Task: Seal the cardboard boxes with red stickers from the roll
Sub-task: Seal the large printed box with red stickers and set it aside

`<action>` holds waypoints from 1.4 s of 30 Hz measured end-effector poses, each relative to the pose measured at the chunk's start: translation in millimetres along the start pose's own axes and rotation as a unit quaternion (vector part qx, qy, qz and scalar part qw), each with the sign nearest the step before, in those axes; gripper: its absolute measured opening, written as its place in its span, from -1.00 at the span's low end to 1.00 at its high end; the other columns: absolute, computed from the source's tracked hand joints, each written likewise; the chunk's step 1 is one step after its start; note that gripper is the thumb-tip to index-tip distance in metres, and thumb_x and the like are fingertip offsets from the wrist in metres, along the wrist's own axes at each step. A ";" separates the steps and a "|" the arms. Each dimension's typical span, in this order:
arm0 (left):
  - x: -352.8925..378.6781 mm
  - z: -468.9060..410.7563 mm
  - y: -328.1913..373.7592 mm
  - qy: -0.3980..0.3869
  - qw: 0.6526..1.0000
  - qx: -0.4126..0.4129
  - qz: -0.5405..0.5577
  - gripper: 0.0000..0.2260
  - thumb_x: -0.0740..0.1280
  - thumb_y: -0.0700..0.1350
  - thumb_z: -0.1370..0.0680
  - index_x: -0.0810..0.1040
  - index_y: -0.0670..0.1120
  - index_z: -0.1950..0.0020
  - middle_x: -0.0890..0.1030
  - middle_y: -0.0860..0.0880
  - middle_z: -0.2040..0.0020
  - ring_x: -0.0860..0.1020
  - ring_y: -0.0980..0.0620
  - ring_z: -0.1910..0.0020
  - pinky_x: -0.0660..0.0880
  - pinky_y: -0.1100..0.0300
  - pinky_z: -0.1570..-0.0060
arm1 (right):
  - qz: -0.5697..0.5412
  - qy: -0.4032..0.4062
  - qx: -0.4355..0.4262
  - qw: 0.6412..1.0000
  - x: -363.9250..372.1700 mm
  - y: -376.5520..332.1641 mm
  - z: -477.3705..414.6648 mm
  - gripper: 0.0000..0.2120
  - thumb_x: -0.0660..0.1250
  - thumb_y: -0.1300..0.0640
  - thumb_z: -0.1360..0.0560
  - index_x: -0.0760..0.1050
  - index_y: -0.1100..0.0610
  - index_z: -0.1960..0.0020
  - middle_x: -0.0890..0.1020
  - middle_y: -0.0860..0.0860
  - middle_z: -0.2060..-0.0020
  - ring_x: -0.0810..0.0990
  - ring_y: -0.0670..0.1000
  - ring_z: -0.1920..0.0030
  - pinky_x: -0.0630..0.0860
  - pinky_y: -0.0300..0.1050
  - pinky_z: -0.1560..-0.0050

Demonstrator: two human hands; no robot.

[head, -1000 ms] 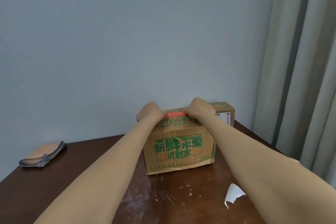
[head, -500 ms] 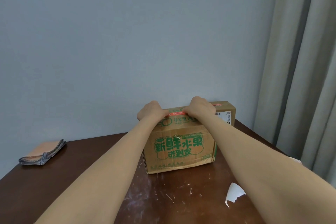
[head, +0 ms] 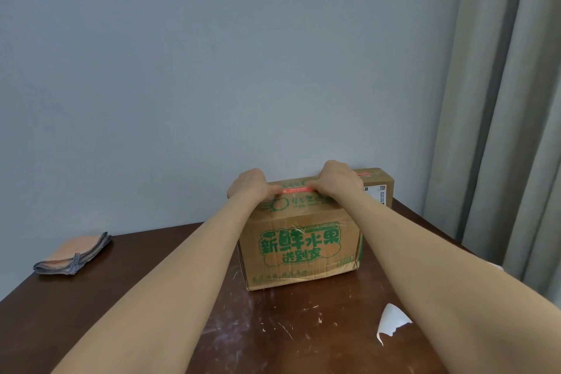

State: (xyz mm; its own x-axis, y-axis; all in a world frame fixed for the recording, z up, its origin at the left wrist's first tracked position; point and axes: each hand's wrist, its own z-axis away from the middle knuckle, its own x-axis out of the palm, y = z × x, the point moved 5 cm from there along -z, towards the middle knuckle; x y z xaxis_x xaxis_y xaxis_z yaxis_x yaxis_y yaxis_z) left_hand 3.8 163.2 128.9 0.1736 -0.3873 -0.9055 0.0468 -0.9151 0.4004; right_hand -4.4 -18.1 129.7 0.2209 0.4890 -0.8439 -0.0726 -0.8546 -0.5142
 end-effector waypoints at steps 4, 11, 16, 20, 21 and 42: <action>-0.5 6.9 0.0 0.054 0.997 0.055 -0.004 -0.74 0.30 -0.02 -0.55 0.53 -0.04 -0.22 0.52 -0.05 -0.19 0.53 -0.06 -0.12 0.46 0.13 0.07 | -0.004 0.012 -0.027 1.000 -4.0 0.7 2.6 -0.84 0.22 0.23 -0.50 0.56 0.16 0.00 0.60 0.10 0.02 0.56 0.13 0.05 0.46 -0.10 0.17; 14.7 20.9 3.1 0.045 0.981 0.164 -0.090 -0.61 0.03 -0.12 -0.65 0.33 0.08 -0.46 0.36 -0.04 -0.43 0.30 -0.10 -0.39 0.32 -0.02 -0.28 | 0.075 0.013 -0.110 0.991 -5.1 -1.1 16.6 -0.56 0.07 0.21 -0.57 0.45 -0.10 -0.36 0.43 0.03 -0.31 0.49 0.14 -0.24 0.47 0.01 -0.09; 21.2 21.8 1.1 0.013 0.979 0.168 -0.112 -0.62 -0.01 -0.06 -0.66 0.35 0.15 -0.45 0.38 -0.03 -0.44 0.37 -0.13 -0.36 0.35 -0.01 -0.25 | 0.128 0.012 -0.130 0.983 1.4 -4.1 26.8 -0.63 0.07 0.12 -0.62 0.51 -0.11 -0.32 0.44 0.07 -0.21 0.47 0.15 -0.21 0.41 0.02 -0.12; 18.8 25.9 0.6 0.001 0.981 0.175 -0.077 -0.61 0.00 -0.11 -0.65 0.37 0.06 -0.45 0.39 -0.07 -0.43 0.39 -0.13 -0.35 0.37 0.01 -0.27 | 0.126 0.008 -0.118 0.985 1.6 -4.2 27.5 -0.63 0.09 0.12 -0.62 0.49 -0.08 -0.34 0.42 0.08 -0.23 0.45 0.15 -0.23 0.41 0.03 -0.15; 16.8 27.9 -0.1 0.009 0.981 0.181 -0.066 -0.62 0.01 -0.12 -0.65 0.40 0.02 -0.43 0.42 -0.08 -0.41 0.41 -0.13 -0.32 0.39 0.02 -0.25 | 0.123 0.009 -0.120 0.985 0.4 -3.8 27.9 -0.63 0.08 0.13 -0.62 0.48 -0.08 -0.35 0.42 0.08 -0.24 0.44 0.15 -0.24 0.41 0.04 -0.15; 8.8 45.5 1.7 0.134 0.966 0.202 -0.092 -0.67 0.10 -0.11 -0.63 0.54 0.09 -0.29 0.59 0.03 -0.20 0.54 -0.05 -0.13 0.47 0.11 0.04 | 0.146 0.010 -0.168 0.975 -4.3 -0.5 40.5 -0.60 0.09 0.16 -0.61 0.46 -0.14 -0.35 0.44 0.05 -0.22 0.37 0.11 -0.27 0.40 0.04 -0.18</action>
State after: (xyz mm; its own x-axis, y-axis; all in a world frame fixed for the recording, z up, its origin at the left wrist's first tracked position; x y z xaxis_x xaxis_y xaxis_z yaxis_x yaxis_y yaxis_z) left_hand -39.4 153.1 115.3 0.4491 -0.2213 -0.8656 -0.2783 -0.9553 0.0999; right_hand -44.7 -12.6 127.4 0.2572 0.2149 -0.9421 0.1861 -0.9677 -0.1699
